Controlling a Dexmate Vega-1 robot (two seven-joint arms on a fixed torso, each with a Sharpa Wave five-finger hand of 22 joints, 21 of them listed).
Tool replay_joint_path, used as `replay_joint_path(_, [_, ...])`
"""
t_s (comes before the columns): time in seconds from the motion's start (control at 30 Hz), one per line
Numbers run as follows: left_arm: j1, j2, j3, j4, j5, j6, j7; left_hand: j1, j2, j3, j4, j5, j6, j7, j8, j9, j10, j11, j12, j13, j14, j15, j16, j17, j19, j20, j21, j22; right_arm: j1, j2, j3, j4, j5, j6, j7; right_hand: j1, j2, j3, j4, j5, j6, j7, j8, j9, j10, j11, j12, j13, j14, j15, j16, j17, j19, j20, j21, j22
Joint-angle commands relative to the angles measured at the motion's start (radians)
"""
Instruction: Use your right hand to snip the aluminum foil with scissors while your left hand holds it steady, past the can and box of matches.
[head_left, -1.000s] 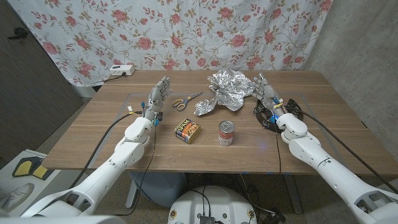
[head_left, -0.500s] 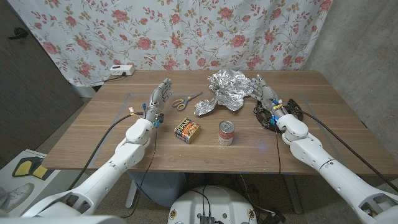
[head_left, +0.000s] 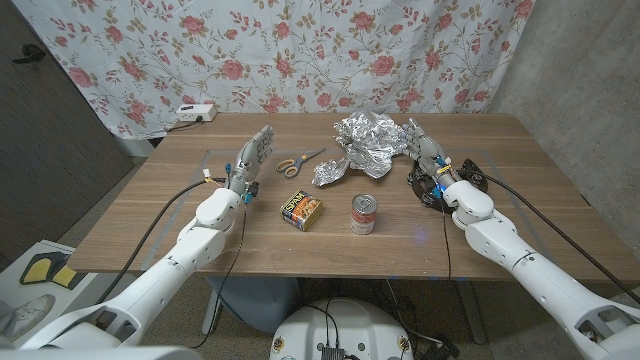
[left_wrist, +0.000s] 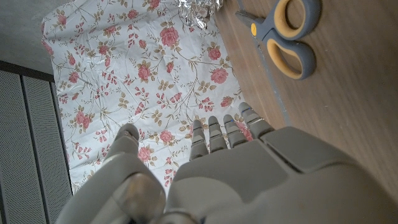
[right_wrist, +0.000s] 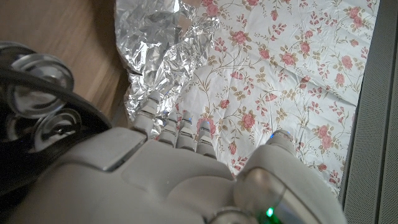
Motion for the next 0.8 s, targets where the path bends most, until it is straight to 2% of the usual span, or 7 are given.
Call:
replay_joint_path(0.03, [-0.012,0.04,0.015,-0.041,0.053,0.04,0.02,0.008,-0.01,-0.001,-0.001,0.006,-0.035,-0.018,-0.013,0.003,-0.004,0.001,-0.004,0.004,-0.009,0.001,-0.003,0.004,-0.001,-0.001,0.003,0.003,-0.007,-0.003,0.0,0.014,-0.01,0.028,0.007,0.006,0.007,0.004,-0.003,0.004,0.004,0.005,-0.002,0.003,0.004,-0.006,-0.003,0.001,-0.009,0.002,-0.001,0.001,-0.009,0.006,-0.003,0.001])
replay_joint_path(0.33, [-0.017,0.098,0.037,-0.125,0.122,0.118,0.041,0.008,-0.013,-0.005,0.001,0.005,-0.057,-0.017,-0.017,0.002,-0.027,0.013,-0.013,0.005,-0.028,0.014,-0.007,0.005,-0.015,-0.001,0.0,0.003,-0.007,-0.008,-0.005,0.016,-0.02,0.028,0.01,0.008,0.009,0.006,-0.004,0.004,0.004,-0.001,-0.003,0.003,0.001,-0.004,-0.004,0.0,-0.015,0.001,-0.002,-0.001,-0.016,0.006,-0.004,0.001])
replay_joint_path(0.4, [-0.016,0.113,0.043,-0.156,0.155,0.149,0.069,0.009,-0.012,-0.005,0.001,0.005,-0.062,-0.016,-0.017,0.003,-0.038,0.018,-0.016,0.006,-0.034,0.018,-0.008,0.005,-0.022,0.005,-0.002,0.003,-0.003,-0.011,-0.006,0.016,-0.017,0.023,0.017,0.008,0.009,0.007,-0.004,0.004,0.004,-0.002,-0.003,0.003,0.0,-0.004,-0.004,0.0,-0.016,0.0,-0.002,-0.002,-0.017,0.006,-0.004,0.001])
replay_joint_path(0.5, [-0.013,0.117,0.044,-0.185,0.172,0.178,0.098,0.01,-0.011,-0.007,0.003,0.006,-0.078,-0.014,-0.018,0.003,-0.045,0.021,-0.016,0.008,-0.045,0.022,-0.007,0.006,-0.066,0.009,-0.013,0.003,0.004,-0.008,-0.007,0.025,-0.008,0.02,0.029,0.009,0.01,0.007,-0.004,0.003,0.003,-0.004,-0.004,0.003,0.001,-0.003,-0.003,-0.001,-0.018,0.001,-0.002,-0.002,-0.019,0.006,-0.004,0.001])
replay_joint_path(0.6, [-0.007,0.132,0.046,-0.22,0.214,0.206,0.137,0.009,-0.013,-0.009,0.004,0.006,-0.096,-0.014,-0.021,0.003,-0.047,0.018,-0.015,0.009,-0.052,0.022,-0.007,0.006,-0.08,0.007,-0.014,0.003,0.006,-0.003,-0.006,0.034,-0.005,0.028,0.033,0.009,0.011,0.008,-0.005,0.003,0.001,-0.004,-0.004,0.003,0.0,-0.003,-0.003,-0.001,-0.021,0.002,-0.003,-0.003,-0.022,0.006,-0.005,0.001])
replay_joint_path(0.8, [-0.002,0.151,0.045,-0.254,0.236,0.245,0.155,0.008,-0.016,-0.012,0.004,0.006,-0.106,-0.014,-0.019,0.003,-0.025,0.006,-0.004,0.012,-0.045,0.019,-0.002,0.007,-0.085,0.008,-0.011,0.003,0.006,-0.006,-0.009,0.034,-0.014,0.033,0.032,0.011,0.012,0.009,-0.005,0.003,-0.001,-0.005,-0.006,0.002,0.001,-0.006,-0.003,-0.001,-0.022,0.002,-0.003,-0.004,-0.025,0.006,-0.005,0.001])
